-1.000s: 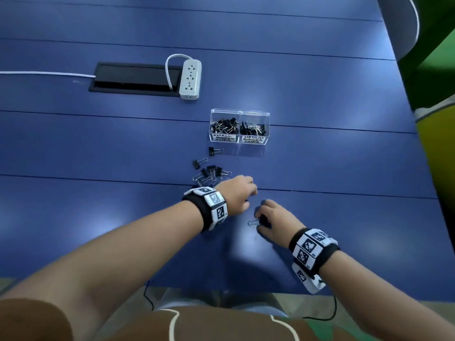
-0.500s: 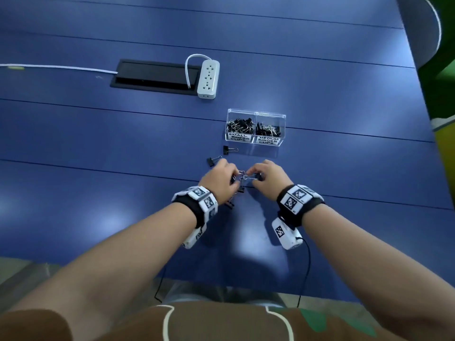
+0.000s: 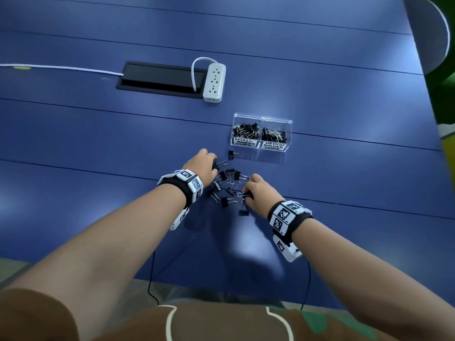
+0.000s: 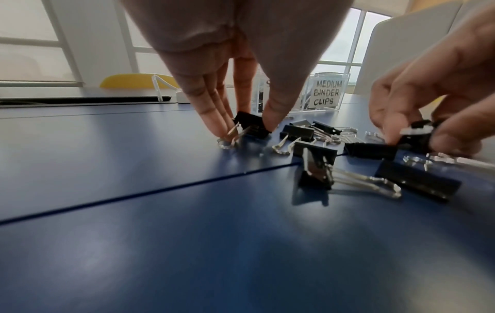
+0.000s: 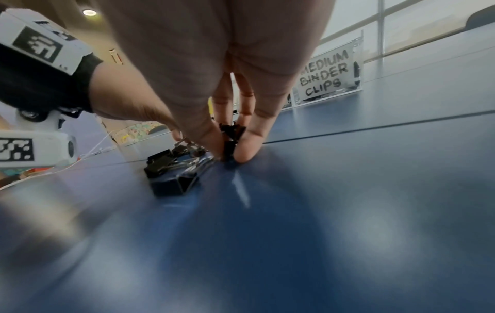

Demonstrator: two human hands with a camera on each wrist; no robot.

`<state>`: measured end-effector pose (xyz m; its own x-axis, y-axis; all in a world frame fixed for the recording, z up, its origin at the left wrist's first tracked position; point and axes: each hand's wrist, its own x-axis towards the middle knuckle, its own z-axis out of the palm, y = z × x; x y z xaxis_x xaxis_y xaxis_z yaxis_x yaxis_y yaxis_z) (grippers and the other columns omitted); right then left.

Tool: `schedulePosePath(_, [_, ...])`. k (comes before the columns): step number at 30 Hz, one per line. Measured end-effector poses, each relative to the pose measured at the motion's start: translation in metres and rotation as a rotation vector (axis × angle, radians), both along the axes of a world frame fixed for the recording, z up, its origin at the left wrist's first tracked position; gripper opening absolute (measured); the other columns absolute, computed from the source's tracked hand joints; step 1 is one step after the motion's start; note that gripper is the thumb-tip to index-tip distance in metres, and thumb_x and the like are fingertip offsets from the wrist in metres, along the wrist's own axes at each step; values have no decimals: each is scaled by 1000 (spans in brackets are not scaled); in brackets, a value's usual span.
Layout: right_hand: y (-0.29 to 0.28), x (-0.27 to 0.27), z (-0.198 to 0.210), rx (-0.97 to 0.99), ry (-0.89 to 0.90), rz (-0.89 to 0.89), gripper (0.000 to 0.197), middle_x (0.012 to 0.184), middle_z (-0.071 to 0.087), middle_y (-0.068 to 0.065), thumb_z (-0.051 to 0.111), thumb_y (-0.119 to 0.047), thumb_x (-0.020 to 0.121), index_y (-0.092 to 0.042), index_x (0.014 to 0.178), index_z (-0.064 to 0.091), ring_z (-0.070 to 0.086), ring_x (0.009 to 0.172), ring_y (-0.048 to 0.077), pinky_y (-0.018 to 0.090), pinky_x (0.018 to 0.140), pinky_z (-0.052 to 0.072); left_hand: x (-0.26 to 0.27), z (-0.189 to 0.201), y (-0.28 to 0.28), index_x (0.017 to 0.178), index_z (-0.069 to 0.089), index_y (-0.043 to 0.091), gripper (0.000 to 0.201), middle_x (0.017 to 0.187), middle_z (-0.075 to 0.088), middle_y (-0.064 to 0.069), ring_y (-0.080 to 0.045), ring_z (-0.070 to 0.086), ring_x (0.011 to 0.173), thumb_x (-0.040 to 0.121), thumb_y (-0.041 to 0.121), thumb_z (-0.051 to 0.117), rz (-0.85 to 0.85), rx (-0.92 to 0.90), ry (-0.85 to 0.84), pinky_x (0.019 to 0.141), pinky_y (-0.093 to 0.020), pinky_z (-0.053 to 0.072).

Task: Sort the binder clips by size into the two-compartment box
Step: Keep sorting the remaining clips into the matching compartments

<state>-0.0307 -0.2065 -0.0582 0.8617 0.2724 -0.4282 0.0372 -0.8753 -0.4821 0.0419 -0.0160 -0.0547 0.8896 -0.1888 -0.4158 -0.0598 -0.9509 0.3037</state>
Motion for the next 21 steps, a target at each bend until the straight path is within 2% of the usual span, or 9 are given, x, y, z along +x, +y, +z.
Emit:
schedulePosePath(4, [-21,20,15,159,-88,-216,13,101,49,3,61,-12,83,-12,94,67,54,83,20,26,86,44,0,-2,-5,121,52,7,36,122,46,-11,-31,59,96,92,28,55,-48,50,-15,82,-43,53])
schedulePosePath(6, [-36,42,27,181,-187,-322,12,98,50,1,62,-12,82,-13,92,68,50,81,16,25,84,43,0,-3,-6,118,53,6,34,120,46,-11,-30,58,96,92,28,56,-75,68,-39,78,-40,53])
schedulePosePath(10, [-64,86,44,98,-270,-417,17,108,52,10,58,-10,84,-9,99,65,48,83,18,24,80,37,-1,-3,-9,109,53,5,26,115,47,-11,-29,57,95,91,24,57,-94,78,-75,70,-35,45])
schedulePosePath(12, [-72,100,46,50,-242,-433,19,113,50,12,57,-11,85,-9,103,63,52,86,23,27,80,41,0,-2,-9,107,54,6,24,114,49,-10,-29,56,94,90,22,56,-89,60,-65,70,-35,46])
schedulePosePath(14, [-73,107,47,5,-206,-437,25,118,48,13,57,-13,86,-11,110,60,54,98,30,34,84,45,1,-1,-7,109,55,7,25,115,51,-9,-28,56,96,89,22,56,-67,27,-34,75,-37,49])
schedulePosePath(17, [-61,101,50,-129,-276,-368,35,121,49,8,58,-22,86,-20,121,55,39,116,31,41,95,43,5,6,-6,113,57,9,29,116,53,-8,-27,56,102,87,22,57,1,-68,-34,86,-39,50])
schedulePosePath(19, [-41,90,49,-104,-360,-262,31,119,53,6,57,-20,85,-20,116,60,36,118,29,42,101,38,10,14,-6,111,59,9,29,114,56,-9,-26,57,103,84,20,59,67,-157,-83,87,-36,49])
schedulePosePath(21, [-17,74,40,-21,-278,-114,26,115,55,4,54,-17,87,-19,111,64,37,116,26,42,103,36,17,23,-9,108,61,9,27,110,58,-9,-26,58,101,82,18,61,107,-237,-138,87,-33,47])
